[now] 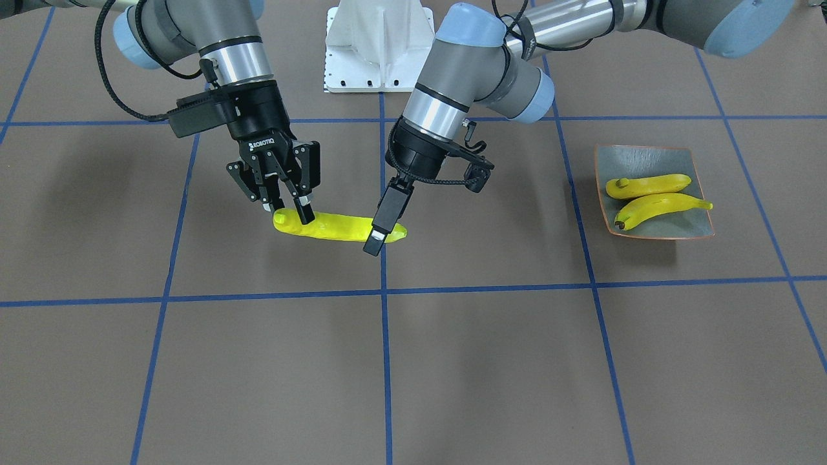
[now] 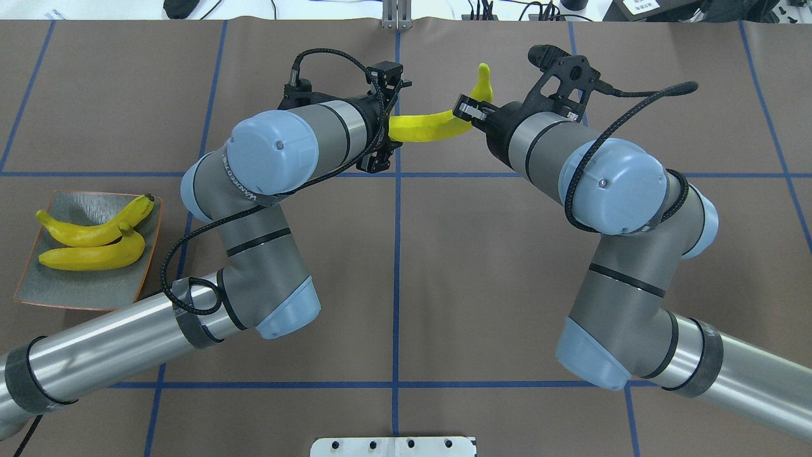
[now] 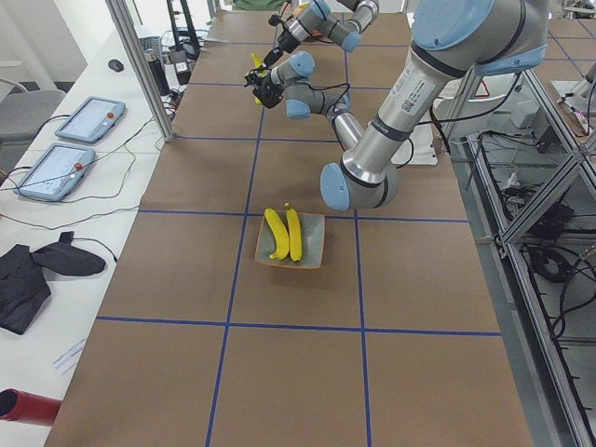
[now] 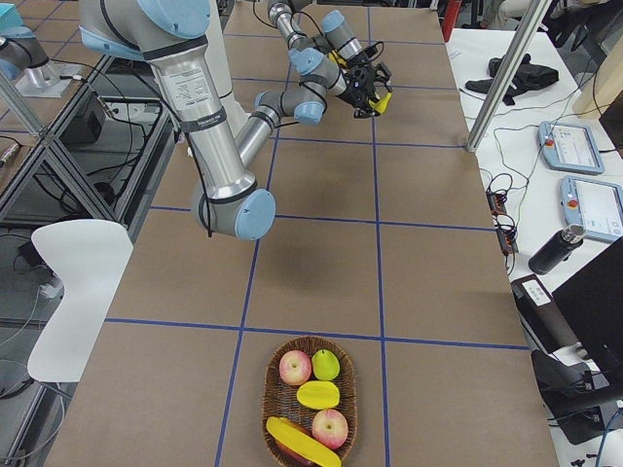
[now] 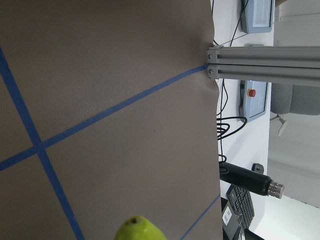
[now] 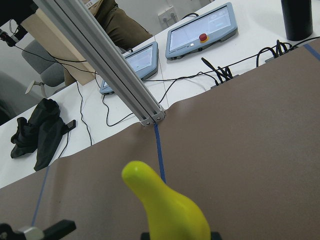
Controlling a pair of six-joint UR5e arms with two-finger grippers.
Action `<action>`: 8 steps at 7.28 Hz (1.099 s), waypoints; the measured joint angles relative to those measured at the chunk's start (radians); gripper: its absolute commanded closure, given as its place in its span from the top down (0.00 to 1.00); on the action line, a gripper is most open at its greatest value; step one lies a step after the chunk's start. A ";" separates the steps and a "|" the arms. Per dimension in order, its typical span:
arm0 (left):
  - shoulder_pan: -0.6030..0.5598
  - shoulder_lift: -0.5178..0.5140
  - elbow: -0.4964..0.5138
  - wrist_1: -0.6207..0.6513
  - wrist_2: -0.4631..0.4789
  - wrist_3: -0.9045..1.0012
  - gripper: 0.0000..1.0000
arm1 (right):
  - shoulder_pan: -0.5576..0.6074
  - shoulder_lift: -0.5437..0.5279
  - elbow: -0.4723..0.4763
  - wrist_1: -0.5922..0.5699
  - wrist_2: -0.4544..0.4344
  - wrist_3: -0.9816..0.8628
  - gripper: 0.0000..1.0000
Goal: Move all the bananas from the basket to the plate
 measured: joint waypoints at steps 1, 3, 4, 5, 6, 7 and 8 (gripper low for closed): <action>0.004 0.000 0.002 0.000 0.000 0.000 1.00 | -0.004 0.001 0.002 0.000 -0.005 0.002 0.00; 0.014 0.000 0.007 0.000 0.000 -0.001 0.99 | -0.006 0.002 0.008 0.000 -0.008 0.003 0.00; 0.015 0.000 0.007 0.000 0.000 -0.001 0.93 | -0.006 0.001 0.008 -0.001 -0.008 0.003 0.00; 0.016 -0.001 0.006 -0.001 0.000 -0.001 0.83 | -0.007 0.001 0.006 -0.001 -0.008 0.003 0.00; 0.016 -0.001 0.004 -0.002 -0.001 -0.002 0.74 | -0.007 0.000 0.005 -0.001 -0.009 0.004 0.00; 0.016 -0.001 0.002 -0.002 -0.001 -0.002 0.69 | -0.007 0.000 0.005 -0.001 -0.009 0.004 0.00; 0.016 -0.001 0.001 -0.003 -0.001 -0.002 0.69 | -0.007 0.000 0.004 -0.001 -0.009 0.004 0.00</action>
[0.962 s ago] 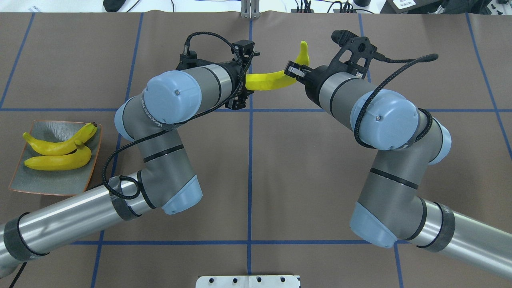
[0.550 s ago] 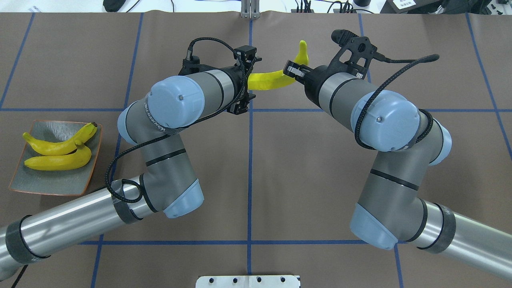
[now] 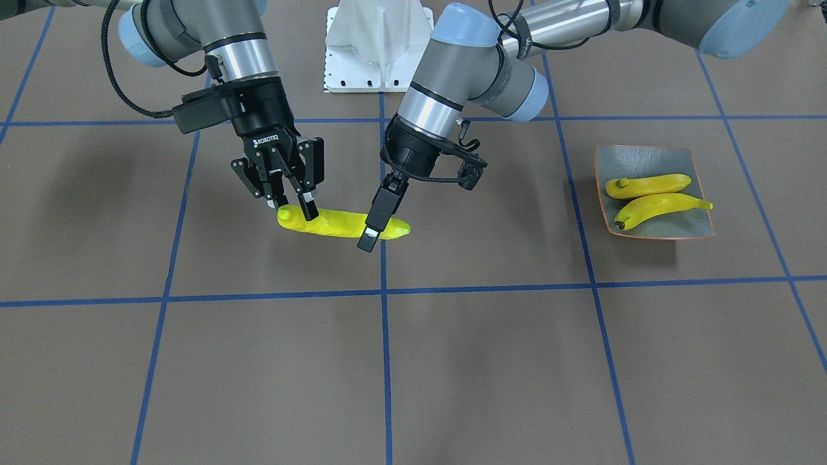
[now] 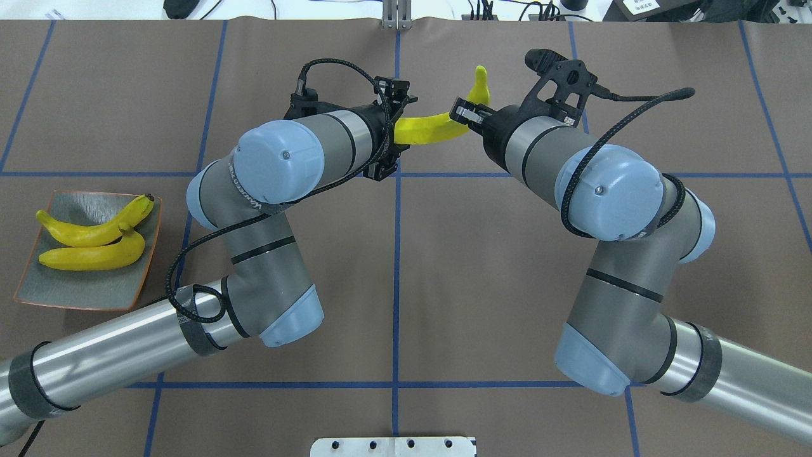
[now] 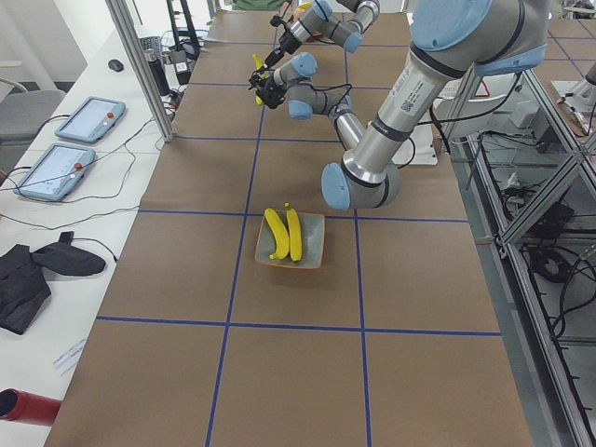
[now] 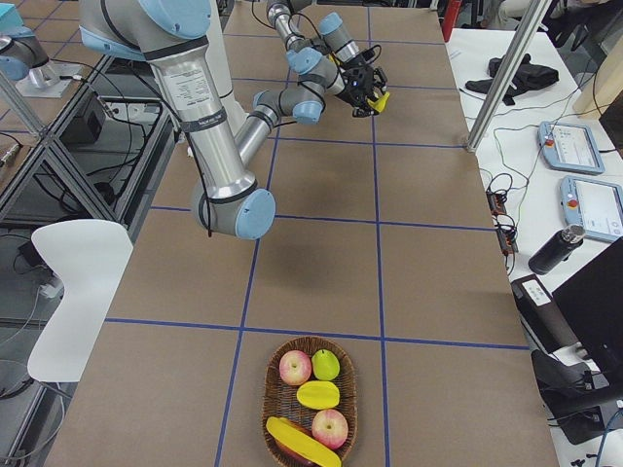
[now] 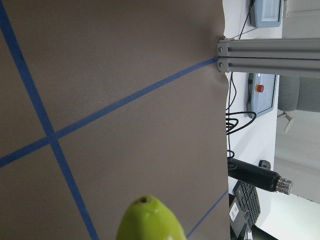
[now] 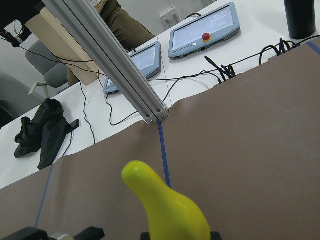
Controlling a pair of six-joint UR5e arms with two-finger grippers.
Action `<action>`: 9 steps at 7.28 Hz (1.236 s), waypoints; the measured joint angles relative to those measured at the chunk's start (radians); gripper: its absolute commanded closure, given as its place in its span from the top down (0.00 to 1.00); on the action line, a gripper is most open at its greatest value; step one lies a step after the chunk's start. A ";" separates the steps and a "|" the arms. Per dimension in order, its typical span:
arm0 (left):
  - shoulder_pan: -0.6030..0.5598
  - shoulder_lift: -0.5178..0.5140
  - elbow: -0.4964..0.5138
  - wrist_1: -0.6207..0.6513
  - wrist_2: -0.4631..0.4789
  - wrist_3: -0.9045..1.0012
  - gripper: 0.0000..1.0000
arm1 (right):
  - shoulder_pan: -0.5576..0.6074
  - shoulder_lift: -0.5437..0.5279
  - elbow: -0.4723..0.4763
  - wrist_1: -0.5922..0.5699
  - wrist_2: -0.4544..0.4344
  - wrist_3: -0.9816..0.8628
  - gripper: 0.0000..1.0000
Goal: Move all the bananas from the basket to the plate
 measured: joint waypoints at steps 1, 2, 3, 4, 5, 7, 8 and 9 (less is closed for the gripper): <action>0.000 0.000 0.000 0.000 0.000 0.001 0.69 | 0.000 0.000 0.000 0.001 0.001 0.000 0.00; 0.000 0.001 -0.001 0.000 0.000 0.001 0.66 | 0.000 -0.001 -0.002 0.001 0.001 -0.001 0.00; 0.000 0.001 -0.001 0.000 0.000 0.001 0.60 | 0.000 -0.002 -0.003 0.001 0.000 -0.001 0.00; 0.000 0.001 -0.001 0.000 0.000 0.001 0.56 | 0.000 -0.002 -0.004 0.001 0.001 -0.002 0.00; 0.000 0.000 -0.002 0.000 -0.001 0.001 0.49 | 0.000 -0.003 -0.004 0.001 0.001 -0.002 0.00; 0.003 0.001 -0.002 -0.002 -0.001 0.001 0.17 | 0.000 -0.002 -0.003 0.001 0.001 -0.001 0.00; 0.004 0.001 -0.001 -0.003 -0.001 0.001 0.00 | 0.000 -0.002 -0.001 0.001 0.001 -0.001 0.31; 0.005 0.002 -0.001 -0.004 -0.002 0.001 0.00 | 0.000 -0.002 0.001 0.001 0.001 0.000 0.99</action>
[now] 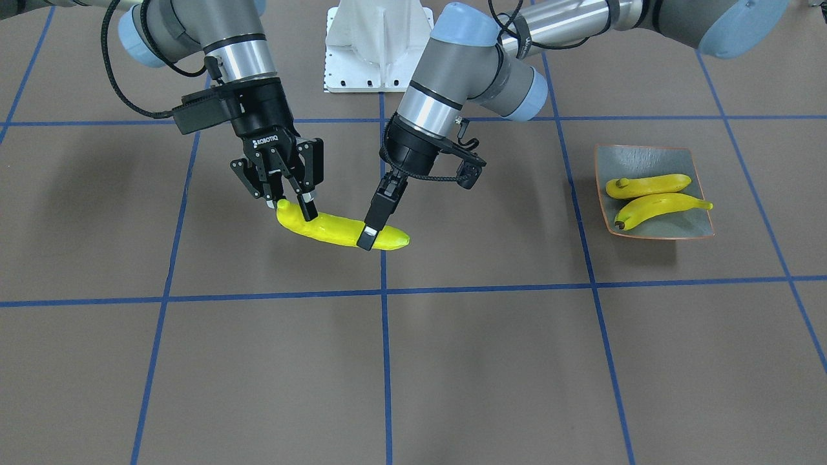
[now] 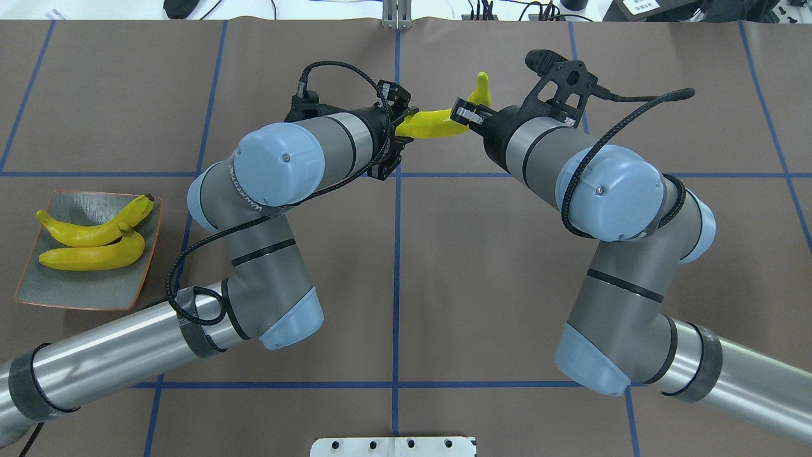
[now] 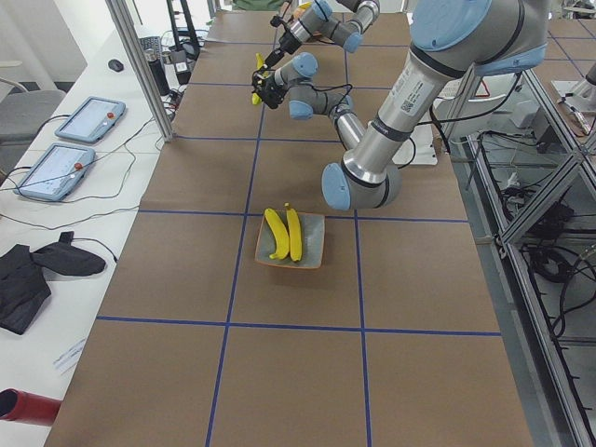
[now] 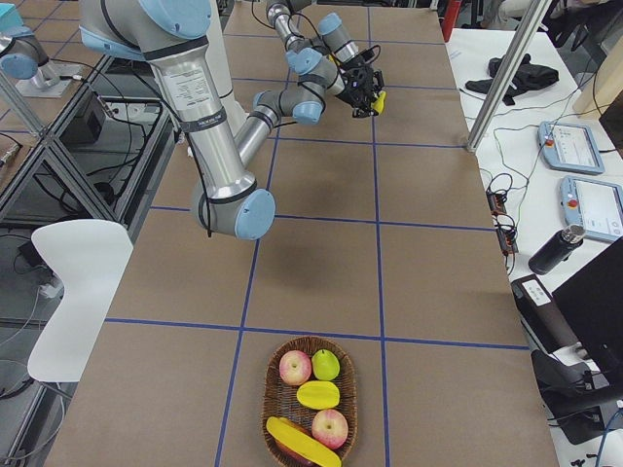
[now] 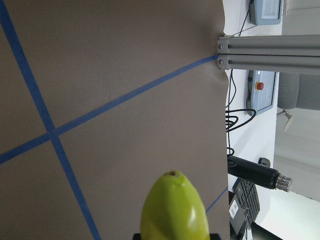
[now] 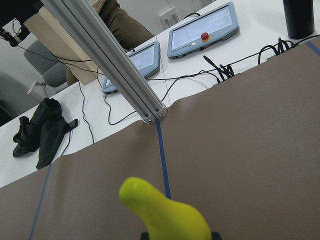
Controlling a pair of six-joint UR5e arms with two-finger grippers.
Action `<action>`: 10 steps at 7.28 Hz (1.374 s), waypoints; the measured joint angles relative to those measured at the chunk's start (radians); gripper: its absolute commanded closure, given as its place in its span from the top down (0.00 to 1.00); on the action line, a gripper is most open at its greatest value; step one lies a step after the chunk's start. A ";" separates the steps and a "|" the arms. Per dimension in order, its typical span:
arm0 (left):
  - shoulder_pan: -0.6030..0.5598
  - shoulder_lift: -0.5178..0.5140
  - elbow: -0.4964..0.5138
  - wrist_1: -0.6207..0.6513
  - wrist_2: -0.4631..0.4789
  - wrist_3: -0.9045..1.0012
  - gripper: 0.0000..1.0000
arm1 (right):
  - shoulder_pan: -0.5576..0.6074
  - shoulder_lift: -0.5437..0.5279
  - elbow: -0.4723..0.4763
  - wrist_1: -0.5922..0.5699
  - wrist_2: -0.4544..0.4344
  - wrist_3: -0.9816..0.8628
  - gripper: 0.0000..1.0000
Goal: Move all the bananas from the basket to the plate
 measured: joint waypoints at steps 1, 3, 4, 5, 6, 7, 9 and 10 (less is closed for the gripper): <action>0.001 0.001 0.000 0.000 -0.001 0.000 0.00 | 0.000 0.000 0.001 0.000 0.000 0.000 1.00; 0.002 0.004 -0.001 -0.001 -0.003 0.002 0.00 | 0.001 0.001 0.003 0.001 0.002 0.000 1.00; 0.001 0.005 -0.001 -0.002 -0.004 0.003 0.00 | 0.001 0.001 0.003 0.001 0.004 -0.001 1.00; 0.001 0.006 -0.001 -0.002 -0.003 0.004 0.00 | 0.002 0.001 0.003 0.002 0.007 -0.001 1.00; 0.000 0.007 0.000 -0.002 -0.003 0.004 0.00 | 0.002 0.002 0.004 0.002 0.009 -0.001 1.00; -0.001 0.007 0.000 -0.001 -0.003 0.006 0.00 | 0.003 0.000 0.009 0.001 0.011 -0.001 1.00; -0.014 0.007 0.004 0.003 -0.003 0.014 0.00 | 0.007 -0.014 0.042 -0.001 0.028 -0.002 1.00; -0.031 0.007 0.011 0.003 -0.003 0.015 0.00 | 0.009 -0.036 0.065 -0.001 0.037 -0.005 1.00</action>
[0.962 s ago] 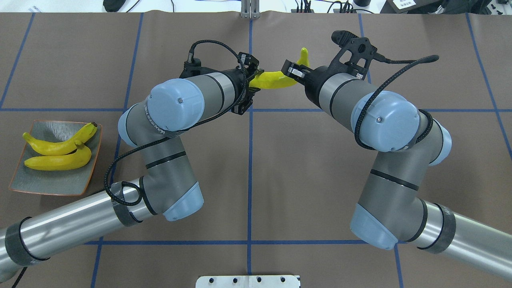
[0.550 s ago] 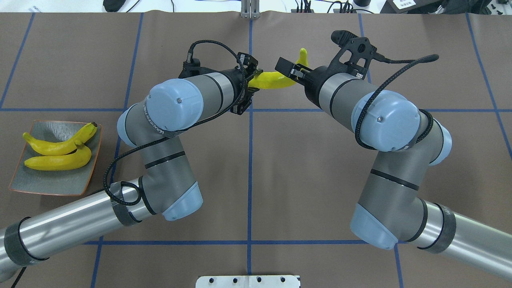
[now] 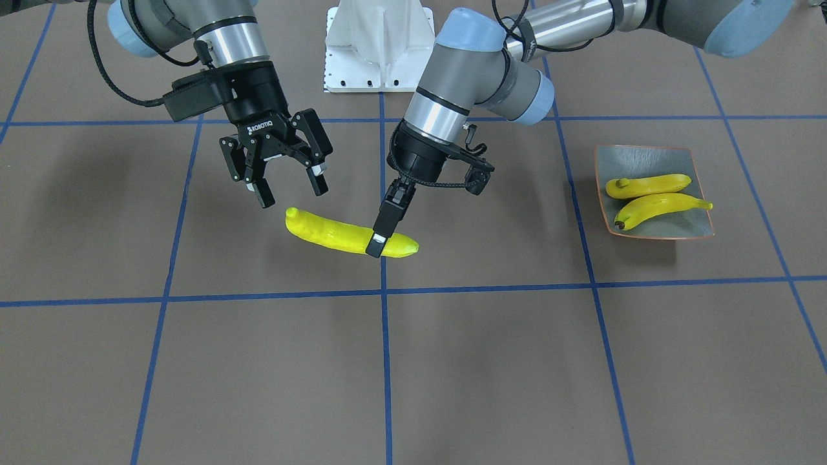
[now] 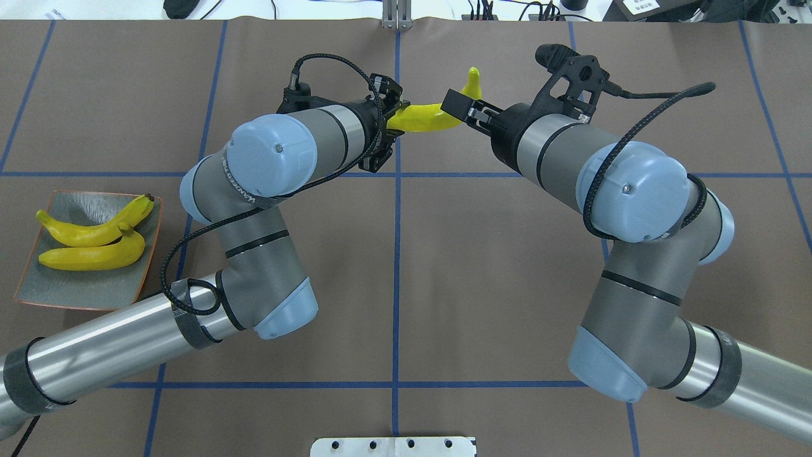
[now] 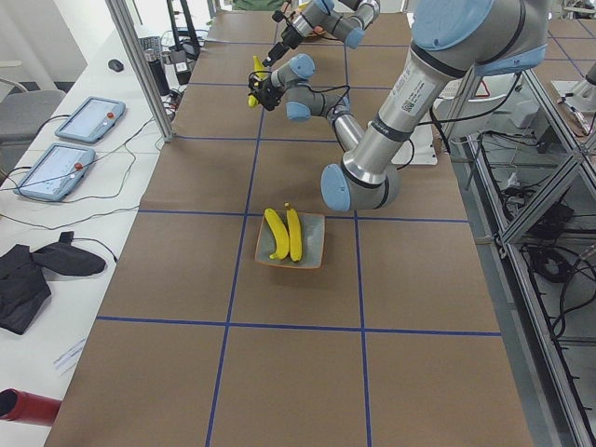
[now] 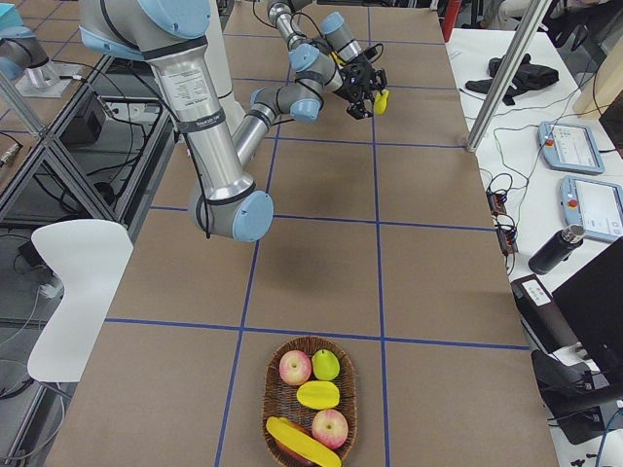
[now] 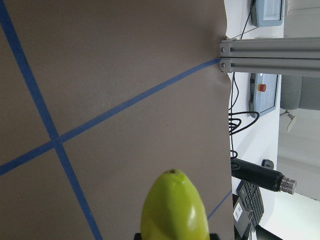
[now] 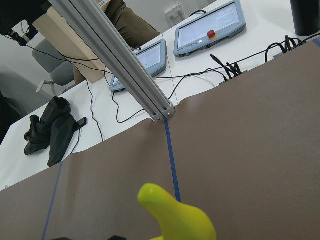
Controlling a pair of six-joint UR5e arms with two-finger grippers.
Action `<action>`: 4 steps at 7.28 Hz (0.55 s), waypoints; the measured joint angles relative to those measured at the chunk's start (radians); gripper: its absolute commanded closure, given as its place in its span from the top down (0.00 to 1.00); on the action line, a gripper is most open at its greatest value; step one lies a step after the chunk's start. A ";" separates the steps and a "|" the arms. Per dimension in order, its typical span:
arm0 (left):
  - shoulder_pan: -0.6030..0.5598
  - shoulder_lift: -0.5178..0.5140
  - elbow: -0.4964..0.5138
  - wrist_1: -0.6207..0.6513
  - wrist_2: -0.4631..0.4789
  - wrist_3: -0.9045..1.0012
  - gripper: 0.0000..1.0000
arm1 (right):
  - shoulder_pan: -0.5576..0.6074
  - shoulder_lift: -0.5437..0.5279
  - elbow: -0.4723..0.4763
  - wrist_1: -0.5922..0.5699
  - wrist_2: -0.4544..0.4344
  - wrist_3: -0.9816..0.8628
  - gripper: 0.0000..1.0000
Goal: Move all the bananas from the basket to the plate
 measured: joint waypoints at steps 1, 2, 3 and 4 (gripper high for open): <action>-0.017 0.000 0.013 0.000 0.000 0.000 0.00 | 0.002 -0.032 0.031 0.000 0.013 -0.005 1.00; -0.034 0.000 0.033 0.001 -0.001 0.001 0.00 | 0.006 -0.060 0.065 -0.002 0.032 -0.008 1.00; -0.053 0.000 0.058 0.001 -0.002 0.005 0.00 | 0.017 -0.078 0.092 -0.011 0.057 -0.010 1.00; -0.086 0.001 0.082 0.004 -0.019 0.027 0.00 | 0.052 -0.088 0.108 -0.028 0.116 -0.013 1.00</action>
